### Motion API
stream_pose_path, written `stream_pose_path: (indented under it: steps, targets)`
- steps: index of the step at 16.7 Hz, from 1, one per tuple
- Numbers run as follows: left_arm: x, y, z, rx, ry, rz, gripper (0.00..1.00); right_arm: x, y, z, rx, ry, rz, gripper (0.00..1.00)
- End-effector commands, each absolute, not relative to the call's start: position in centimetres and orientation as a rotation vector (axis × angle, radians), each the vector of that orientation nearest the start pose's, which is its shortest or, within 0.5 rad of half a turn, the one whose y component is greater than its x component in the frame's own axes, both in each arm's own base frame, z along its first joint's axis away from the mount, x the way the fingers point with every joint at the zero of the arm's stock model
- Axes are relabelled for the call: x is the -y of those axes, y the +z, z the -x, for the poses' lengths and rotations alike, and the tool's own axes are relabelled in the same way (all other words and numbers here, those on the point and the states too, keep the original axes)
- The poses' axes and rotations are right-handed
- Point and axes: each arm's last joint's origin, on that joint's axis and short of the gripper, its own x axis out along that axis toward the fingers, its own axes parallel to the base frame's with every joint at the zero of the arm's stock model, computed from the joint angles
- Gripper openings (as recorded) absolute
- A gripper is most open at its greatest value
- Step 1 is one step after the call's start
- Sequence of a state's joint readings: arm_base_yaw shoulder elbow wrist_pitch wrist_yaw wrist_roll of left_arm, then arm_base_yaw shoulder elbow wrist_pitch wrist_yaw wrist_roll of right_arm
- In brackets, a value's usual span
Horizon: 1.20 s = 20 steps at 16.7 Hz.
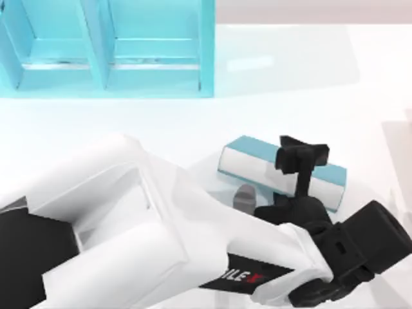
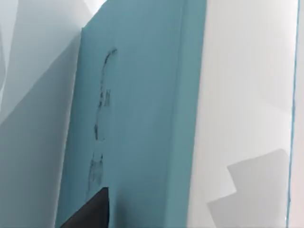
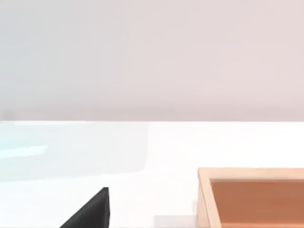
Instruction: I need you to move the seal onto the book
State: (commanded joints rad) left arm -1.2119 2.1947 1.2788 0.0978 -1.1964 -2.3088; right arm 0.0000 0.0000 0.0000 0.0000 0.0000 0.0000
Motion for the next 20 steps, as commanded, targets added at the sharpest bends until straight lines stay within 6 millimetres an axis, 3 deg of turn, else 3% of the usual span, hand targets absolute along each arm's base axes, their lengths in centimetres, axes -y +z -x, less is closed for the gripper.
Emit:
stream_pose_path:
  steps: [4, 9, 15, 20]
  targets:
    - [39.8, 8.7, -15.5, -0.141, 0.318, 1.529, 1.00, 0.1, 16.0, -10.6, 0.000, 0.000, 0.000, 1.00]
    - [39.7, 8.0, -10.6, -0.147, 0.343, 1.495, 1.00, 0.1, 16.0, -10.6, 0.000, 0.000, 0.000, 1.00]
    - [38.8, 9.9, -5.3, -0.129, 0.321, 1.503, 1.00, 0.1, 16.0, -10.6, 0.000, 0.000, 0.000, 1.00]
    - [38.6, 11.0, -3.7, -0.125, 0.298, 1.531, 1.00, 0.1, 16.0, -10.6, 0.000, 0.000, 0.000, 1.00]
